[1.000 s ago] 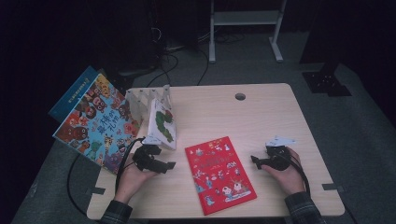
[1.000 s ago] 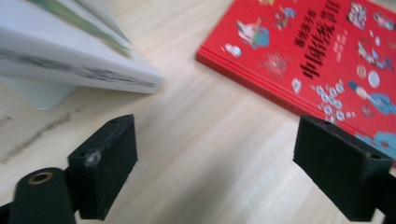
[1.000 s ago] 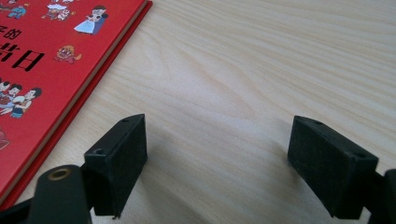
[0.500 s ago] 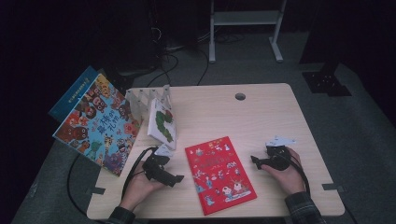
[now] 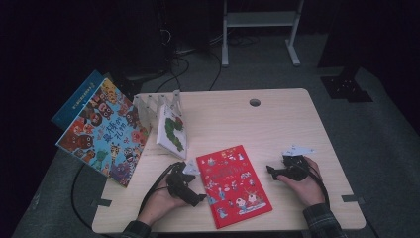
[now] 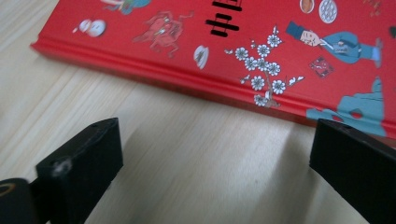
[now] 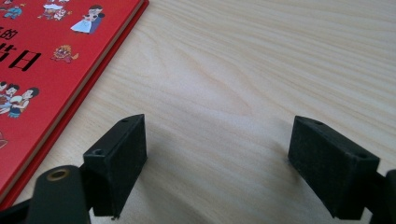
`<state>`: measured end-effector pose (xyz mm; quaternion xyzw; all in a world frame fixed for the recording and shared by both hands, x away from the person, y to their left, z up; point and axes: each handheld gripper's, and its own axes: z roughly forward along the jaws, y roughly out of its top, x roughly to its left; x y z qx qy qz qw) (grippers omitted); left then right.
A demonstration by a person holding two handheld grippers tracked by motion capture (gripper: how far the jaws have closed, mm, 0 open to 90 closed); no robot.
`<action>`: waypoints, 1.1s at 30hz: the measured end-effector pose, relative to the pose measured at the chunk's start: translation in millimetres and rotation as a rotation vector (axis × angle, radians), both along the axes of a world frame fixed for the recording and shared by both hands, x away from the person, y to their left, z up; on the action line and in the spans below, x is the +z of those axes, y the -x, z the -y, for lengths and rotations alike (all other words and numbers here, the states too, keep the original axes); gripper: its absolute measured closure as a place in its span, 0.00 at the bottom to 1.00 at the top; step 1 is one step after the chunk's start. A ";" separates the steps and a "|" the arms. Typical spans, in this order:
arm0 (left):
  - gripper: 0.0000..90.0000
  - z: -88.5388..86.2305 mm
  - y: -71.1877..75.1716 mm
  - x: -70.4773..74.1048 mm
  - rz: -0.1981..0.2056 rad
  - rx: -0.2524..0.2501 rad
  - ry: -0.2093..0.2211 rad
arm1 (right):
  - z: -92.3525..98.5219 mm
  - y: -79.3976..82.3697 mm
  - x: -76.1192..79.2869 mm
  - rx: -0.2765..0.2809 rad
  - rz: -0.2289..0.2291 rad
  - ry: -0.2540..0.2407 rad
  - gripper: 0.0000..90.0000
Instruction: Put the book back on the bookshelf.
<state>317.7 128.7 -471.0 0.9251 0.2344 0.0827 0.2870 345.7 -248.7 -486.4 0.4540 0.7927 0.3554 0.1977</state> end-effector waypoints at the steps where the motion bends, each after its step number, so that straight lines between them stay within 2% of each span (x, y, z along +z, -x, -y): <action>1: 0.00 0.0 0.0 0.0 0.000 0.000 0.000 | 0.0 0.0 0.0 0.000 0.000 0.000 0.21; 2: 0.00 1.4 -0.5 -0.1 -0.008 -0.010 0.015 | 0.1 0.7 0.2 0.001 0.001 -0.001 0.23; 6: 0.00 0.7 -0.5 -1.4 -0.002 -0.014 0.027 | 0.0 1.2 0.4 0.011 0.003 -0.003 0.25; 12: 0.00 1.8 2.0 -7.2 0.044 -0.059 0.086 | -1.6 3.3 3.2 0.031 -0.004 0.002 0.37; 18: 0.00 6.4 3.8 -9.7 0.056 -0.069 0.116 | -4.6 8.5 17.2 0.065 -0.017 -0.052 0.43; 23: 0.00 9.1 4.7 -11.8 0.069 -0.077 0.137 | -13.1 11.7 23.1 0.116 -0.062 -0.104 0.46; 24: 0.00 9.2 4.5 -12.3 0.071 -0.081 0.143 | -17.6 11.8 23.8 0.135 -0.088 -0.128 0.47; 28: 0.00 9.6 4.6 -12.7 0.073 -0.083 0.147 | -23.8 10.1 23.6 0.169 -0.106 -0.147 0.48; 33: 0.00 10.3 4.9 -13.3 0.077 -0.081 0.152 | -32.2 5.3 18.7 0.202 -0.157 -0.174 0.51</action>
